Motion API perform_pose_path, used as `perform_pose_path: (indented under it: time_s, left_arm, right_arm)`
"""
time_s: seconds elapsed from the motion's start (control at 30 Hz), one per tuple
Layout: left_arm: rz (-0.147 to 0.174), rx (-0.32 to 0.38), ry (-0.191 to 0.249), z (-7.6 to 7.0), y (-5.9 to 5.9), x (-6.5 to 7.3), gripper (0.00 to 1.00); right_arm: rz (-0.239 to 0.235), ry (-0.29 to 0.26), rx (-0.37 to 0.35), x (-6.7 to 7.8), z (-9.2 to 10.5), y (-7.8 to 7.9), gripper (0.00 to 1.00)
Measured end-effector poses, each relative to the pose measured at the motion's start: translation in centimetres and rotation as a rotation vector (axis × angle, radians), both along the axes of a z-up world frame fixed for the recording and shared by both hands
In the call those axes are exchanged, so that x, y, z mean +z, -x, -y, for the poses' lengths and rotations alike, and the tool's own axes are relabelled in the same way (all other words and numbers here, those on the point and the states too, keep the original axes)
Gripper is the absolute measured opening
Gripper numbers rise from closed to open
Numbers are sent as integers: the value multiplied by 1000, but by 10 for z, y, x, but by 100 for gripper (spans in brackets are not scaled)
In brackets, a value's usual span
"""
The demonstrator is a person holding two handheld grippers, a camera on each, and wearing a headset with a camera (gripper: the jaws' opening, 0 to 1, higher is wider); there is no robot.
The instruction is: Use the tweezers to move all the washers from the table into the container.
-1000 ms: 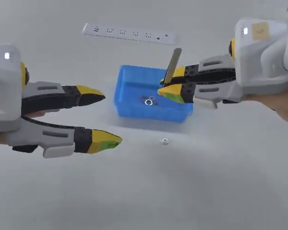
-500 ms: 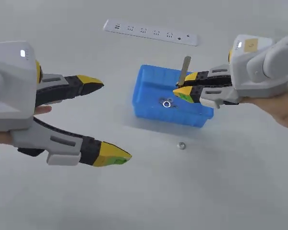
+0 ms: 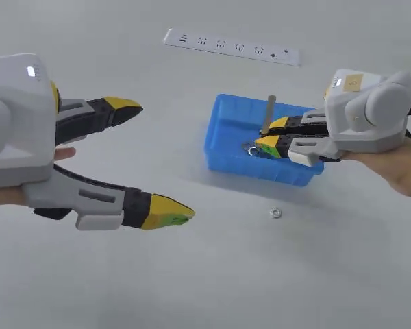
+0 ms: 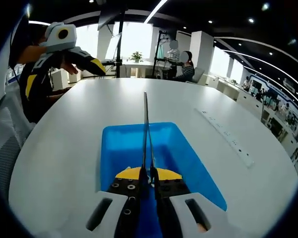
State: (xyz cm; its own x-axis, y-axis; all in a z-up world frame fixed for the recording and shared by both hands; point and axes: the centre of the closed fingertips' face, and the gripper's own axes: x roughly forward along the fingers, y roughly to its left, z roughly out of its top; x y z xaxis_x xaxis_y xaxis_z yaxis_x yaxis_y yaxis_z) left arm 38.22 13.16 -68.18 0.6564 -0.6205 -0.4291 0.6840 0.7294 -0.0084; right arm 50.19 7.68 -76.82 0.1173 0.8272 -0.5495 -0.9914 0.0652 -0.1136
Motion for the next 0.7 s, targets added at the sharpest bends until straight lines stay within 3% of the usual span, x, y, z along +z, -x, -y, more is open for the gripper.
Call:
perform_pose_path:
  time_s: [0.23, 0.37, 0.47, 0.57, 0.7]
  left_arm:
    - [-29, -26, 1, 5, 6, -5, 99]
    - [-26, -31, -6, 9, 5, -7, 99]
    - [-13, -37, -11, 10, -1, -7, 99]
    - [-22, -68, -43, 14, -10, -12, 99]
    - [28, -87, -19, 27, -36, 2, 96]
  right_arm:
    - [-11, -7, -4, 2, -3, 0, 10]
    - [-13, -14, 7, 6, -2, 2, 9]
    - [-9, -22, 11, 11, -2, 4, 8]
    - [-5, -30, 20, 15, -2, 7, 7]
    - [10, -22, 32, 20, -1, 10, 7]
